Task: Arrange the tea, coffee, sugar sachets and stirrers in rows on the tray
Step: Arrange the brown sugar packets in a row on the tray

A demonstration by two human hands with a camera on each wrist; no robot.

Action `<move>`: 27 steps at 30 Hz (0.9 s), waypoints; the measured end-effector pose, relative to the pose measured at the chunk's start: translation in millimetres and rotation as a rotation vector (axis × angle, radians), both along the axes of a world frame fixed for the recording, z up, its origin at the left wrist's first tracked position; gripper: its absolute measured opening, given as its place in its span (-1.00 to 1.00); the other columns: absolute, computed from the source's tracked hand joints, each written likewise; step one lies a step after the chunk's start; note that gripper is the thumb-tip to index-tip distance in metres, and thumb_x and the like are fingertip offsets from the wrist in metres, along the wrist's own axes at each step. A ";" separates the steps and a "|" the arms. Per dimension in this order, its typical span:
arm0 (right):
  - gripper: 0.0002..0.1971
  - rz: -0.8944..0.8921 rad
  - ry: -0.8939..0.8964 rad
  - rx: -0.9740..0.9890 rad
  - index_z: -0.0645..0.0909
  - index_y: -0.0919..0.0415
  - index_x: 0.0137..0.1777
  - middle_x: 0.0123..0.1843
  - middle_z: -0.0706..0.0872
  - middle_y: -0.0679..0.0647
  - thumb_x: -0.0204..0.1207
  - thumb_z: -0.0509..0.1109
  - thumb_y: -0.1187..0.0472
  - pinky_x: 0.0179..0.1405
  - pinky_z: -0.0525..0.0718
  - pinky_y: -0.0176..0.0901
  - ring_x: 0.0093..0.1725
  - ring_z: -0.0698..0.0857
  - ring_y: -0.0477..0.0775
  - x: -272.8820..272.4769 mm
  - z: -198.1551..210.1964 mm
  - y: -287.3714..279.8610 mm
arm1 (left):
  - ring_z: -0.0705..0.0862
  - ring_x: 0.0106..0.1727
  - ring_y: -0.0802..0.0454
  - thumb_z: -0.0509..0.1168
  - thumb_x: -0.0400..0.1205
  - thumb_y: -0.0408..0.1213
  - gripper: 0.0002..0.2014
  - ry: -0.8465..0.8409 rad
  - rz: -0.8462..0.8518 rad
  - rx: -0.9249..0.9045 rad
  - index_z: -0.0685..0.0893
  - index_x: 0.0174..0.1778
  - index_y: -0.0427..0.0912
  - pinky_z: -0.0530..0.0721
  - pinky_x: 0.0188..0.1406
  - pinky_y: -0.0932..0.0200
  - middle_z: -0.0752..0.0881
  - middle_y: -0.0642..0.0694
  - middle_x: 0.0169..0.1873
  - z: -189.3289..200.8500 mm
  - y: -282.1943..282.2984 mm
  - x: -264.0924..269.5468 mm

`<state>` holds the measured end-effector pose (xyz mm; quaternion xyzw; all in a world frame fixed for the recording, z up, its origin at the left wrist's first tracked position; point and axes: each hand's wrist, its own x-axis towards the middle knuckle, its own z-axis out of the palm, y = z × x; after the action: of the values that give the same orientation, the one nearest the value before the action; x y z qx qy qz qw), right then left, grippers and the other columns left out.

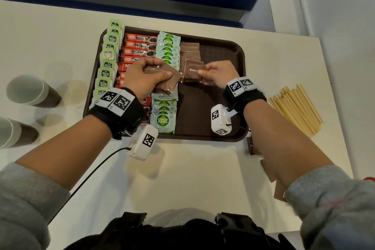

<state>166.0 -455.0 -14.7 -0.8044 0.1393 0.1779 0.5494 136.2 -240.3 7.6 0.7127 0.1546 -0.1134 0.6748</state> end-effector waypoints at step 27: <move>-0.77 -0.020 -0.023 -0.299 0.62 0.19 -0.16 -0.40 0.66 -0.01 0.30 0.63 0.31 -0.10 0.80 -0.09 -0.40 0.71 -0.05 -6.5 -9.0 14.4 | 0.72 -0.10 0.04 0.56 0.38 -0.41 -0.70 -0.007 0.001 0.007 0.66 -0.17 0.05 0.75 0.06 0.00 0.73 -0.06 -0.10 0.5 0.0 -2.9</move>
<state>159.5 -440.6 -23.7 -0.8779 0.1659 0.1406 0.4265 133.3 -240.2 8.1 0.7152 0.1533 -0.1101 0.6729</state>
